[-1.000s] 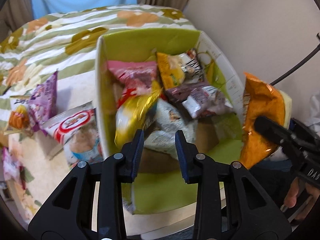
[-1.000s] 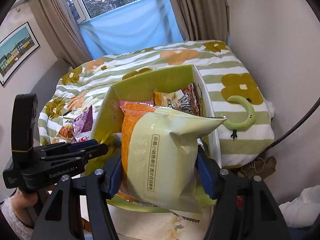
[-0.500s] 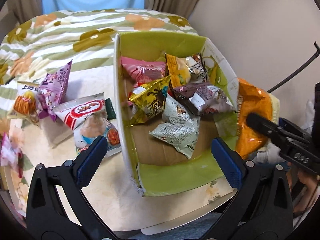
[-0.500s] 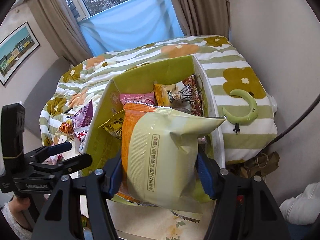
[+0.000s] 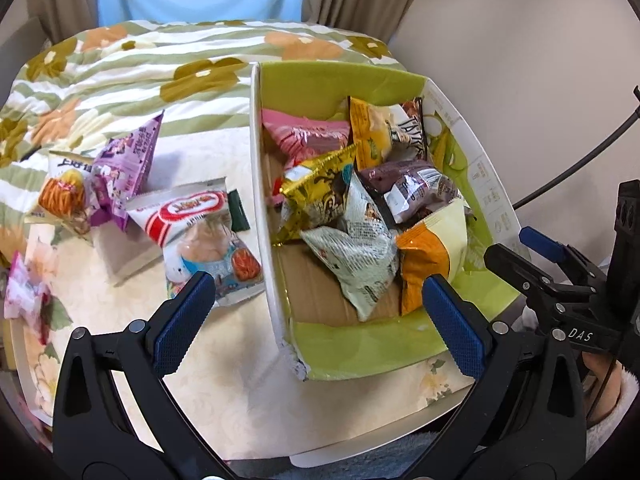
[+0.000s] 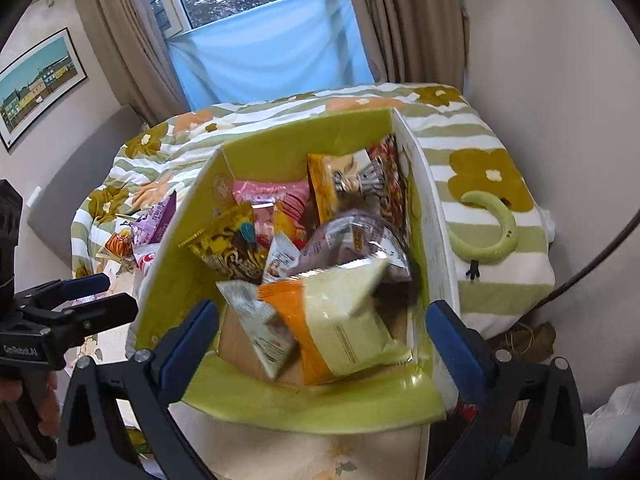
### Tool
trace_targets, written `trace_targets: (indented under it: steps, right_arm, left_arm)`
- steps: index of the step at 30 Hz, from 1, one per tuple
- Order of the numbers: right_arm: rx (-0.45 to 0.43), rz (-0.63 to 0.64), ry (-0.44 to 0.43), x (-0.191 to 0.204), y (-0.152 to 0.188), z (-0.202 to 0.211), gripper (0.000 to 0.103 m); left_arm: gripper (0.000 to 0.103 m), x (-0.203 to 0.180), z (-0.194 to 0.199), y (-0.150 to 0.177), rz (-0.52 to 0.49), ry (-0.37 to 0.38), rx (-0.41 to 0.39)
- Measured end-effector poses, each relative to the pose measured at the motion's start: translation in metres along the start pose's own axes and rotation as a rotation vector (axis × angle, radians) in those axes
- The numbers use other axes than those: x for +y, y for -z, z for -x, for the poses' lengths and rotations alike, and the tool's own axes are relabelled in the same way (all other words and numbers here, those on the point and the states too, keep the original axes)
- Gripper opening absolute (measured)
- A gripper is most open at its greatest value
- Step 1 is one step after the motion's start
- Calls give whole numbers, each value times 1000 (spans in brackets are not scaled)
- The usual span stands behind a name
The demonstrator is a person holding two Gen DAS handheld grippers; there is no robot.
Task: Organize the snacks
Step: 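Open both tools to drop the bags into the green box, then move both tools back over the remaining snacks on the table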
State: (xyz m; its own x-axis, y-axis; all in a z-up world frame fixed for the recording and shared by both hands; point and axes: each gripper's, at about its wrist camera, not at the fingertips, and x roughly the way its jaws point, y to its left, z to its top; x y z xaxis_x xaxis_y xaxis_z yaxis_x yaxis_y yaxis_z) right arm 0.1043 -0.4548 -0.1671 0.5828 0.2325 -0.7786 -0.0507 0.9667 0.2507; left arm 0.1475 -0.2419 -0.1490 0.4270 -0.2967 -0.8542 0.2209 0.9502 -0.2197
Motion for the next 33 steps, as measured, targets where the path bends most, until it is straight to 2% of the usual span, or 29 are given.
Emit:
trace_targets:
  steps: [8,17,23,26,33]
  right_arm:
    - [-7,4,-6,1,-3,19,103]
    - [-60,75,-87,40,-21,43,103]
    - [-99,138,-116,88,-27,53,103]
    - [-104,174,-136,120,-29,50,103]
    - [-100,162,-140,190,-23,26,103]
  left_arm:
    - [102,-4,21,2,-5,-5,-59]
    - [102,17,79,11,17,-99,-166]
    - [102,64,113,27,81,-170,-221]
    - [102,99,128,38,112,-204,-239]
    - [102,185,144,49,136,-234,-203]
